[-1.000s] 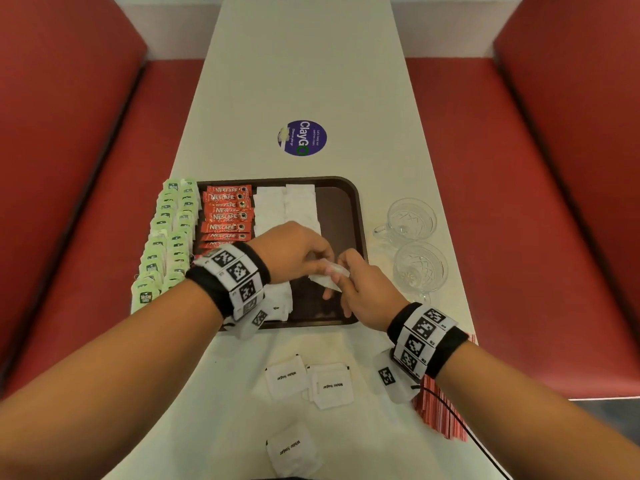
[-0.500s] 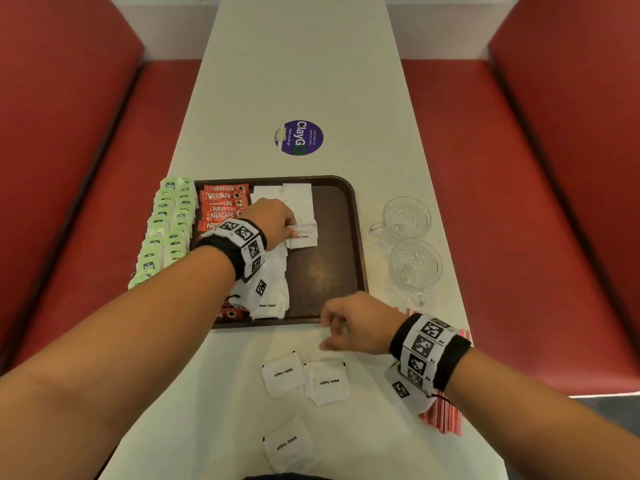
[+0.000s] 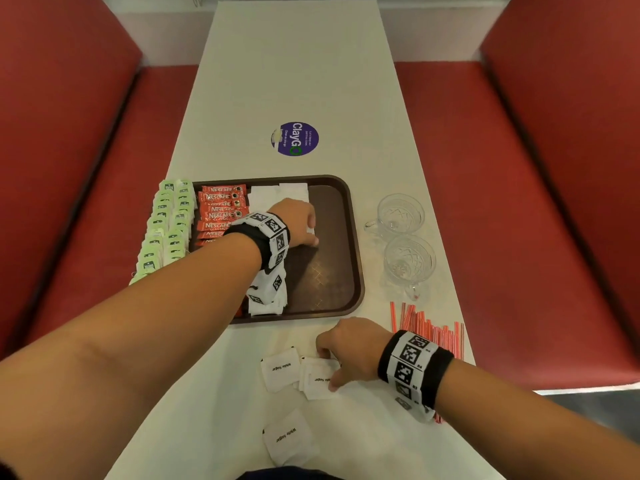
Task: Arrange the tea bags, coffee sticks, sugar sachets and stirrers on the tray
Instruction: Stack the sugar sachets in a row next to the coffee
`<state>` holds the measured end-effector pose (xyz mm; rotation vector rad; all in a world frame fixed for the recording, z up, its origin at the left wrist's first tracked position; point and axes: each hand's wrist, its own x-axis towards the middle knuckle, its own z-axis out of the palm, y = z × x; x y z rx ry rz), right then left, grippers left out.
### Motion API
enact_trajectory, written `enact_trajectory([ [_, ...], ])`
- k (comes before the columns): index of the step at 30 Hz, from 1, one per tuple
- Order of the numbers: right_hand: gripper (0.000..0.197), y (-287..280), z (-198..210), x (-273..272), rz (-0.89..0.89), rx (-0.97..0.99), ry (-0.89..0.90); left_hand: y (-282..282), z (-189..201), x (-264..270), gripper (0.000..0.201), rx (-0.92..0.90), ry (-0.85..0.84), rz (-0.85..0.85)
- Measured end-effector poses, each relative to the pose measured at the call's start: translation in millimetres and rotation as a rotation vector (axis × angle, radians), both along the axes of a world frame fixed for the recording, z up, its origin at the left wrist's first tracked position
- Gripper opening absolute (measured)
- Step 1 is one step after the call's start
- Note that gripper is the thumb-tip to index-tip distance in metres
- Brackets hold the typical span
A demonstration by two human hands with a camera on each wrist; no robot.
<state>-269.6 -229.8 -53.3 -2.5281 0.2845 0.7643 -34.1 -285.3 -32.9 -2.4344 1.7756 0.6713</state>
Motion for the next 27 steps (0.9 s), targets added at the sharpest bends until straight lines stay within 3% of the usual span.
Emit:
enact_trajectory([
  [6,0.029,0,0,-4,-0.043,0.056,-0.037,0,0,-5,0.026,0.139,-0.072,-0.040],
  [13,0.022,-2,2,-13,-0.088,0.042,-0.101,37,40,-20,0.024,-0.093,0.153,0.011],
  [16,0.024,-3,-1,-17,-0.138,0.024,-0.108,71,52,-38,0.020,-0.074,0.183,-0.041],
  [23,0.016,-6,10,-21,-0.332,0.102,-0.295,141,33,-71,0.045,0.077,0.305,-0.121],
  [27,0.006,-3,17,-23,-0.410,0.144,-0.387,156,21,-81,0.032,-0.038,0.299,-0.044],
])
